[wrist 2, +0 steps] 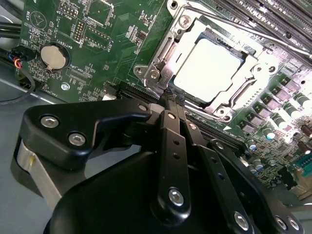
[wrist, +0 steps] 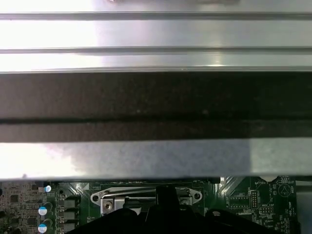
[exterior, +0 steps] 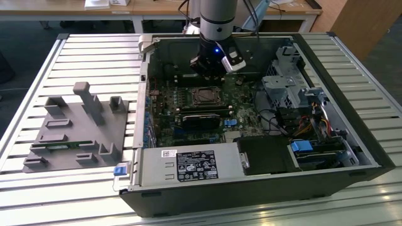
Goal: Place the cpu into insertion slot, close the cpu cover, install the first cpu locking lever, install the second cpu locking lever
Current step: 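Install the second cpu locking lever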
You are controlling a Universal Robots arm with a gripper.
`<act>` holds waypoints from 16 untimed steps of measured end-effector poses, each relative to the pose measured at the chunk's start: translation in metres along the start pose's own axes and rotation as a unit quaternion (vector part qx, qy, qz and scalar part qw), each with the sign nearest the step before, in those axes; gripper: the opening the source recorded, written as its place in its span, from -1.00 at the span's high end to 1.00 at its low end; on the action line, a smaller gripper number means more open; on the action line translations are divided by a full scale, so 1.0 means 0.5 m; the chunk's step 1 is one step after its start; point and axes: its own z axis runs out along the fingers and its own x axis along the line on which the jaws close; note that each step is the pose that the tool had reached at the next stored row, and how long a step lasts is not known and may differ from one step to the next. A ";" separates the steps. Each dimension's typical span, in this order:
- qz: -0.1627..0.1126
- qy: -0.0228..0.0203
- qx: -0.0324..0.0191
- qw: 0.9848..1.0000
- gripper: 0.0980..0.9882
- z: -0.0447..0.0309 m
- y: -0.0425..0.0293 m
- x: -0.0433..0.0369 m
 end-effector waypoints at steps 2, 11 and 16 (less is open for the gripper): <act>0.000 0.000 0.000 1.000 0.98 0.000 -0.001 0.000; 0.000 0.000 0.000 1.000 0.98 -0.001 -0.007 0.000; 0.000 0.000 0.000 1.000 0.98 -0.001 -0.011 0.000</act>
